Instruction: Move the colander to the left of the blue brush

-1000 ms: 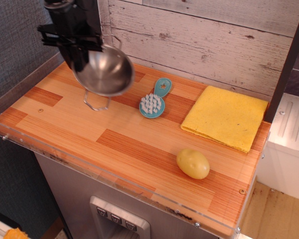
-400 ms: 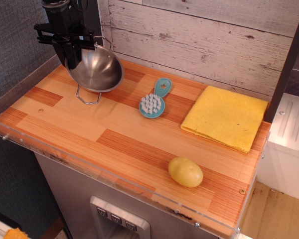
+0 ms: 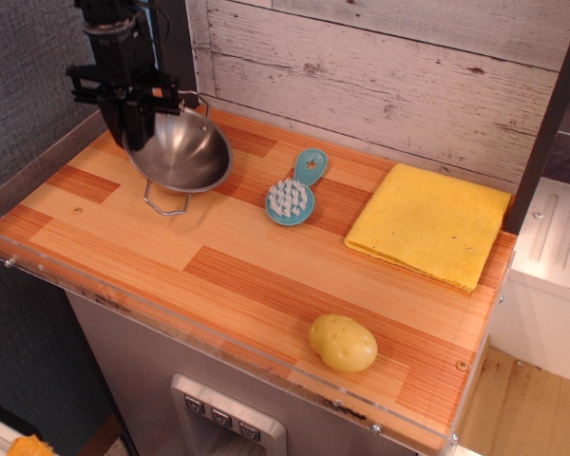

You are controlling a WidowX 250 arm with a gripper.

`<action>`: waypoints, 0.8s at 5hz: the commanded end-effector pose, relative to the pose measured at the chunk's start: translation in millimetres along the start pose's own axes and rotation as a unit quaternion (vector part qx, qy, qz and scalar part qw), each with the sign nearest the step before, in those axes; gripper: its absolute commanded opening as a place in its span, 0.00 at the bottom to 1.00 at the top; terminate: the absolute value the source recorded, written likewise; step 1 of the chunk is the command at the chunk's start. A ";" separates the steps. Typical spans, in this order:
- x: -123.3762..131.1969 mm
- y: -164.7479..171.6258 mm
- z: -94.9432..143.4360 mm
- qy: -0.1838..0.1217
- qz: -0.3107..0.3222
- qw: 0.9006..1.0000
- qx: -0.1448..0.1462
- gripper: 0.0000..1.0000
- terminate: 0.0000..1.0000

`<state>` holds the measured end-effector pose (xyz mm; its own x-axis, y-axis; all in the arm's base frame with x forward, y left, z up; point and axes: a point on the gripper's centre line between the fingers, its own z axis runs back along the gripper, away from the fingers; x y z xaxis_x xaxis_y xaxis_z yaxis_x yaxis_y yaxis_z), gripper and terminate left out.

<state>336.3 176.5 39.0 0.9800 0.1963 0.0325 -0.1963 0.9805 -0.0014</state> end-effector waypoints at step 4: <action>-13.7 -50.3 94.8 -0.078 -0.058 0.995 0.034 1.00 0.00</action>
<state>333.6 124.2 108.8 0.9888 0.0798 0.1258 -0.0874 0.9946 0.0566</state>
